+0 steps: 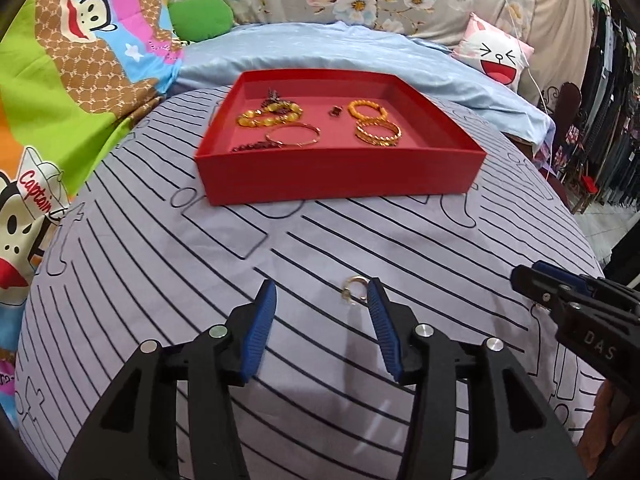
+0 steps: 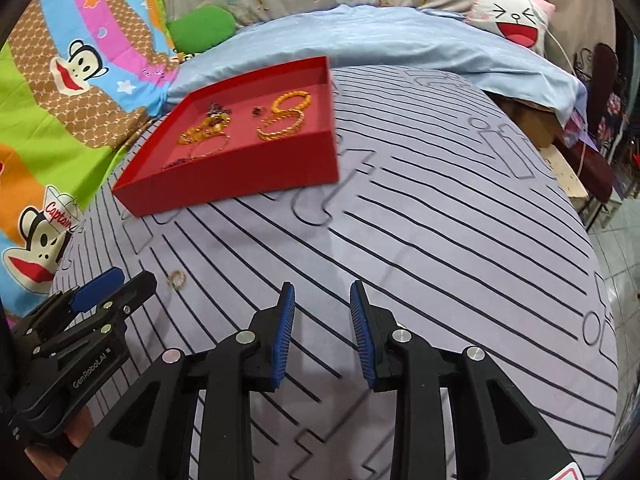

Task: Organize jewelry
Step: 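Move both tools back from the tray to the last gold ring, then close the right tool on the gold ring and lift it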

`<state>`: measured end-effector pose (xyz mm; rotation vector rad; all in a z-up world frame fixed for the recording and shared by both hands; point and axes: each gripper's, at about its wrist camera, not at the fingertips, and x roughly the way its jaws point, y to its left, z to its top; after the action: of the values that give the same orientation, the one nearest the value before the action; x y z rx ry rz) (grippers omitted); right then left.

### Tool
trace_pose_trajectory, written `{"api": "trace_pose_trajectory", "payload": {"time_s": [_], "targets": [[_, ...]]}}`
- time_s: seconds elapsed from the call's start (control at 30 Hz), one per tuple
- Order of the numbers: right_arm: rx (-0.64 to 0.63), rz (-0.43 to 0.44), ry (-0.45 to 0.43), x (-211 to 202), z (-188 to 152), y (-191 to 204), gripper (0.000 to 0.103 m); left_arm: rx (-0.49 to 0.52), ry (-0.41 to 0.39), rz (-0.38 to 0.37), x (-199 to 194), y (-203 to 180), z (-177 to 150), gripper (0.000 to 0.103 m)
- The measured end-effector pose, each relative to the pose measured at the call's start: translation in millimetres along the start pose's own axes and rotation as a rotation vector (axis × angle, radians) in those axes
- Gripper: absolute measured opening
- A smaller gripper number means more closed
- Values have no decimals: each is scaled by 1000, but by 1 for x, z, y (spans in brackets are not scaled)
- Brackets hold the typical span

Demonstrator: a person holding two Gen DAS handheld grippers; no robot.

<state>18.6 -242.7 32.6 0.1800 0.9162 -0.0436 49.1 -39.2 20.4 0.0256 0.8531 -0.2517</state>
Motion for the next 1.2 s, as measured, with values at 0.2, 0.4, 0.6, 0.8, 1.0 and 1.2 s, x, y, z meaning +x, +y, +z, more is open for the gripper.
{"api": "trace_pose_trajectory", "payload": {"time_s": [0.2, 0.4, 0.6, 0.8, 1.0, 1.2], "targets": [[-7, -45, -15, -8, -6, -11, 29, -9, 18, 6, 7, -2, -3, 45], [8, -58, 2, -5, -17, -22, 32, -20, 28, 9, 8, -2, -7, 45], [6, -59, 8, 1, -22, -22, 30, -19, 29, 14, 7, -2, -9, 46], [-19, -77, -7, 4, -22, -18, 16, -21, 32, 15, 8, -2, -10, 47], [-7, -16, -3, 8, -20, -11, 16, -19, 29, 15, 13, -4, -4, 46], [-31, 11, -3, 14, -16, 8, 16, -2, 30, 33, 19, -9, 0, 46]]}}
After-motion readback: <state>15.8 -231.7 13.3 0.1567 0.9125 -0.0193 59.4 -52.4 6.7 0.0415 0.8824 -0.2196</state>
